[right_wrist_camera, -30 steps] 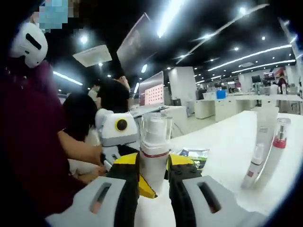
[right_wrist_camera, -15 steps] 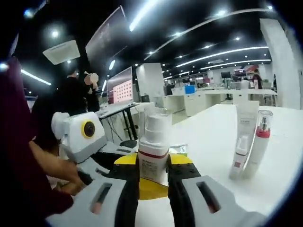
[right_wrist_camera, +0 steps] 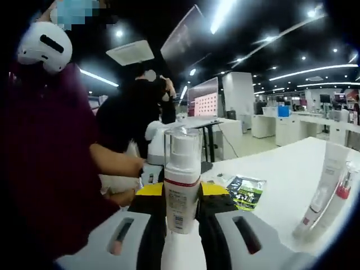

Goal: Arrange the skincare products in the storage area until every visible bottle or jar stands upright without overlapping.

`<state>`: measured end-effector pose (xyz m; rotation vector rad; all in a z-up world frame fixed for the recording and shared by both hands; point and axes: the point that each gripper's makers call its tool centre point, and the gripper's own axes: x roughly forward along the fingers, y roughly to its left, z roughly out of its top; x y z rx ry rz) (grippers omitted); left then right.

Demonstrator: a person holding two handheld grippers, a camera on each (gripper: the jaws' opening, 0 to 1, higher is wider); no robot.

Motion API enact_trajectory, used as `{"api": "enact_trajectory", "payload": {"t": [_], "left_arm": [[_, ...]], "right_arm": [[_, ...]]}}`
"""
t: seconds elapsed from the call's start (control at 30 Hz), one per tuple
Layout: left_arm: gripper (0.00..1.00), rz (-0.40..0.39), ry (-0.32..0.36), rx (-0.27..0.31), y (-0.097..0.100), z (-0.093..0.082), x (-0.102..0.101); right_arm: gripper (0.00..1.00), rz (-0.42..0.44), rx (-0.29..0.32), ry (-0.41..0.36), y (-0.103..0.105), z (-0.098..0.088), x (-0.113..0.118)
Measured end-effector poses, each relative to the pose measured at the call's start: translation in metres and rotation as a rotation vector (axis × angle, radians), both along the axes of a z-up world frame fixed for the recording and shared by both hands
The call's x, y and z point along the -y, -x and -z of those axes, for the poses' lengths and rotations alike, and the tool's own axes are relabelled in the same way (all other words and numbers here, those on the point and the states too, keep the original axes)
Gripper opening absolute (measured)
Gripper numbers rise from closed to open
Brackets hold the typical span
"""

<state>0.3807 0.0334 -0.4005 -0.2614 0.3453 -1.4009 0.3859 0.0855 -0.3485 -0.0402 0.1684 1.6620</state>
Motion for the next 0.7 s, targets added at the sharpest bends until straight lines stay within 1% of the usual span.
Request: {"api": "enact_trajectory", "payload": {"t": [0.03,0.07,0.1,0.17,0.2,0.23,0.27,0.3,0.33,0.37,0.43,0.47,0.5,0.57,0.6,0.63,0.67,0.7], "left_arm": [[0.28,0.006,0.007,0.004,0.001,-0.001,0.001],[0.28,0.025,0.022,0.019,0.004,-0.003,0.002],[0.27,0.014,0.020,0.026,0.003,-0.003,0.002],[0.25,-0.008,0.024,0.057,0.000,-0.005,0.001],[0.25,-0.016,0.026,0.059,-0.001,-0.005,0.000],[0.24,-0.076,0.032,0.081,-0.010,-0.007,-0.003],[0.24,-0.086,0.033,0.085,-0.012,-0.007,-0.004],[0.24,-0.100,0.029,0.090,-0.013,-0.006,-0.005],[0.23,-0.123,0.025,0.090,-0.017,-0.005,-0.005],[0.23,-0.149,0.029,0.095,-0.021,-0.006,-0.006],[0.23,-0.177,0.031,0.118,-0.024,-0.005,-0.006],[0.23,-0.212,0.039,0.126,-0.030,-0.007,-0.008],[0.23,-0.238,0.042,0.131,-0.034,-0.007,-0.009],[0.23,-0.308,0.034,0.145,-0.046,-0.008,-0.015],[0.23,-0.323,0.035,0.147,-0.048,-0.008,-0.016],[0.23,-0.357,0.028,0.156,-0.052,-0.009,-0.018],[0.23,-0.385,0.010,0.163,-0.056,-0.007,-0.019],[0.23,-0.397,-0.020,0.177,-0.058,-0.005,-0.019]], "right_arm": [[0.19,-0.018,-0.018,0.006,0.003,0.000,0.000],[0.19,-0.035,-0.015,0.013,0.005,0.001,0.000],[0.20,-0.031,-0.024,0.011,0.004,0.001,0.000],[0.20,-0.007,-0.042,-0.005,0.000,0.001,0.001],[0.20,0.007,-0.044,-0.016,-0.002,0.000,0.002],[0.20,0.063,-0.061,-0.040,-0.011,-0.002,0.002],[0.20,0.076,-0.054,-0.049,-0.012,-0.002,0.003],[0.20,0.089,-0.044,-0.048,-0.013,-0.001,0.003],[0.20,0.131,-0.022,-0.051,-0.019,-0.001,0.001],[0.20,0.151,-0.019,-0.050,-0.021,0.000,0.001],[0.20,0.180,0.022,-0.045,-0.024,0.000,0.000],[0.20,0.219,0.040,-0.050,-0.030,-0.001,-0.001],[0.20,0.232,0.038,-0.048,-0.032,-0.001,-0.001],[0.22,0.295,0.035,-0.022,-0.041,0.003,0.000],[0.24,0.313,0.040,-0.012,-0.044,0.004,0.001],[0.25,0.334,0.047,0.004,-0.048,0.008,0.001],[0.26,0.353,0.043,0.023,-0.050,0.012,0.001],[0.26,0.371,0.041,0.018,-0.052,0.012,0.001]]}}
